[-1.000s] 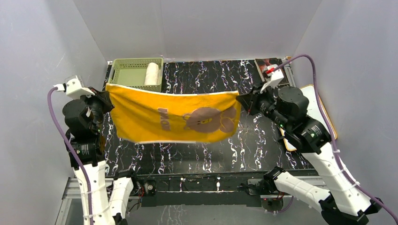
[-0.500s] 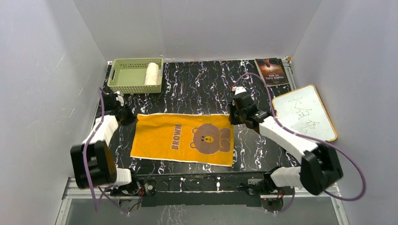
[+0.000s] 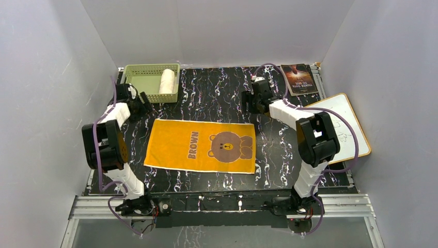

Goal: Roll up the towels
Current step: Flatten out the towel at the center of the board.

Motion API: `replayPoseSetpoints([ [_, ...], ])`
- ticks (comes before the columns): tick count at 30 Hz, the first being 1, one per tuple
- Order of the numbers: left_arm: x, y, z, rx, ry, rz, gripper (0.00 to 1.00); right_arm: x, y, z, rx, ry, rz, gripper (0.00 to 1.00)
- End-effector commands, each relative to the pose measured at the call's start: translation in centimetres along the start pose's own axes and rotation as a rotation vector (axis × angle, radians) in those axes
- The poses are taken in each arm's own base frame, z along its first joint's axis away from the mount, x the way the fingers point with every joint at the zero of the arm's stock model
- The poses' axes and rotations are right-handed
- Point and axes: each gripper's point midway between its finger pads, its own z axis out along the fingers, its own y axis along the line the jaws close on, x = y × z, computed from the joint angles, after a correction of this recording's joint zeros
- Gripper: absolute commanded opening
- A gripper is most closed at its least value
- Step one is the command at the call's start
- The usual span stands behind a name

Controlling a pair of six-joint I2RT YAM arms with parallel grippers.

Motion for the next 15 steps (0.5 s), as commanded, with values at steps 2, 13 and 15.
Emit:
replayPoseSetpoints([
  [2,-1.7,-0.9,-5.3,0.024,-0.176,0.019,0.77,-3.5,7.9,-3.8,-0.176,-0.135,-0.105,0.69],
  [13,1.0,-2.4,-5.3,0.136,-0.106,0.01,0.78,8.0,14.9,-5.1,-0.486,0.093,0.099,0.48],
  [15,1.6,-2.9,-5.1,0.172,-0.088,0.008,0.78,9.1,13.7,-5.6,-0.46,0.1,0.091,0.48],
])
